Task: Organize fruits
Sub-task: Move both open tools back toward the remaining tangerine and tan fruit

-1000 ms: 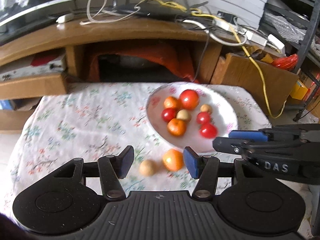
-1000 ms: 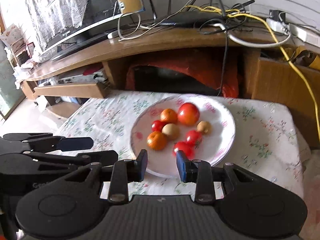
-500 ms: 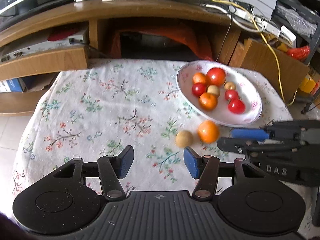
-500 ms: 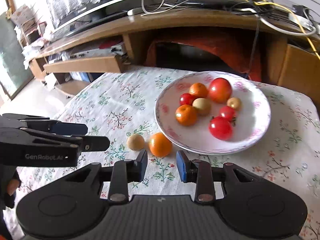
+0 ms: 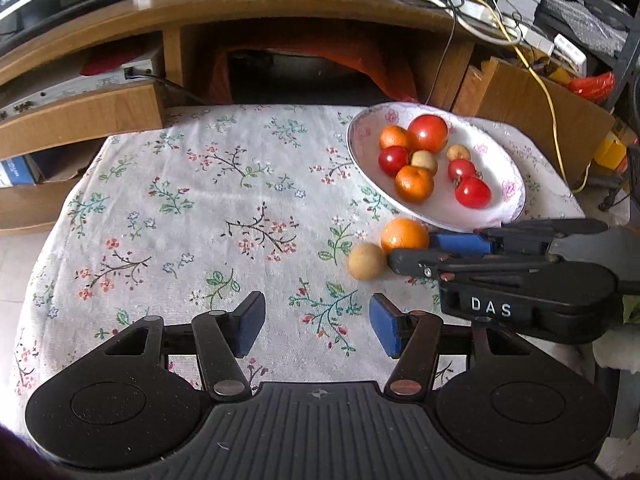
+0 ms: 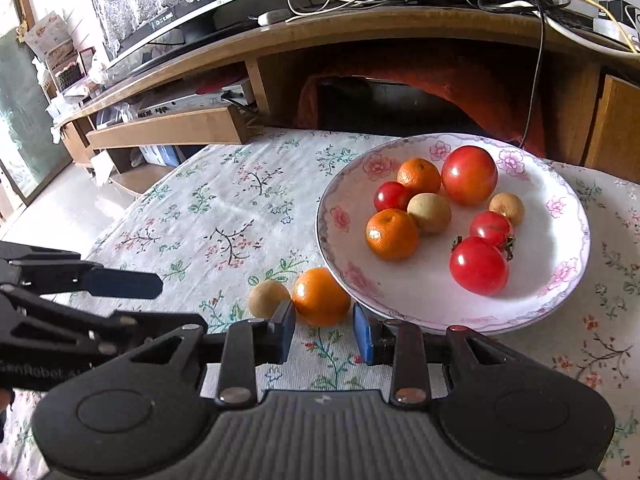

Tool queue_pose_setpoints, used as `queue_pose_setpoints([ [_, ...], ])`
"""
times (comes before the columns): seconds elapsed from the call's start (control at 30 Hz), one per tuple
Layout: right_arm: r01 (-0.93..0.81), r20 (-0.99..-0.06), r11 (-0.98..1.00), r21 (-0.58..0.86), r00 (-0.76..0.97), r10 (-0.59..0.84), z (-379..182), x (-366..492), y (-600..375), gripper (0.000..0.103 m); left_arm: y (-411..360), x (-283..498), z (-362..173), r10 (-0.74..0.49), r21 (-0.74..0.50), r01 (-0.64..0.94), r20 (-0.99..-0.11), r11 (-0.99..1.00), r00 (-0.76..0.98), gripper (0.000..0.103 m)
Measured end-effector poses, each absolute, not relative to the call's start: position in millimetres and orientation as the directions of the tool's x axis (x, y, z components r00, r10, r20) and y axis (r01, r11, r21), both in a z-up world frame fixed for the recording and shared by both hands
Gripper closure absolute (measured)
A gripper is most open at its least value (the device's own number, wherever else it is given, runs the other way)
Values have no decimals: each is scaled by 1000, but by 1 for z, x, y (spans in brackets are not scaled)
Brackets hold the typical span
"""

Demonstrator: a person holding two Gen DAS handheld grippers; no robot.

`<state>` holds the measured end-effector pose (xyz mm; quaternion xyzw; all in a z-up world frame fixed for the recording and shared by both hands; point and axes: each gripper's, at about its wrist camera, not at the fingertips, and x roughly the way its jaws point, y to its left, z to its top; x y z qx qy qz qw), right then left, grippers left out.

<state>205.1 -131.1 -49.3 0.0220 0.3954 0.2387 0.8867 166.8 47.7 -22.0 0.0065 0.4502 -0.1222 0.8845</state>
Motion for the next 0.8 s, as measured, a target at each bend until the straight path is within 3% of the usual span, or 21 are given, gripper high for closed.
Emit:
queue_pose_setpoints([
  [0.3, -428, -663, 874, 230, 588, 463, -50, 204, -127, 73, 50, 169, -27, -206, -92, 227, -805, 970, 557, 36],
  [0.8, -394, -750, 905, 158, 548, 369, -35, 149, -183, 77, 8, 195, -41, -213, -59, 266, -773, 962, 598, 39],
])
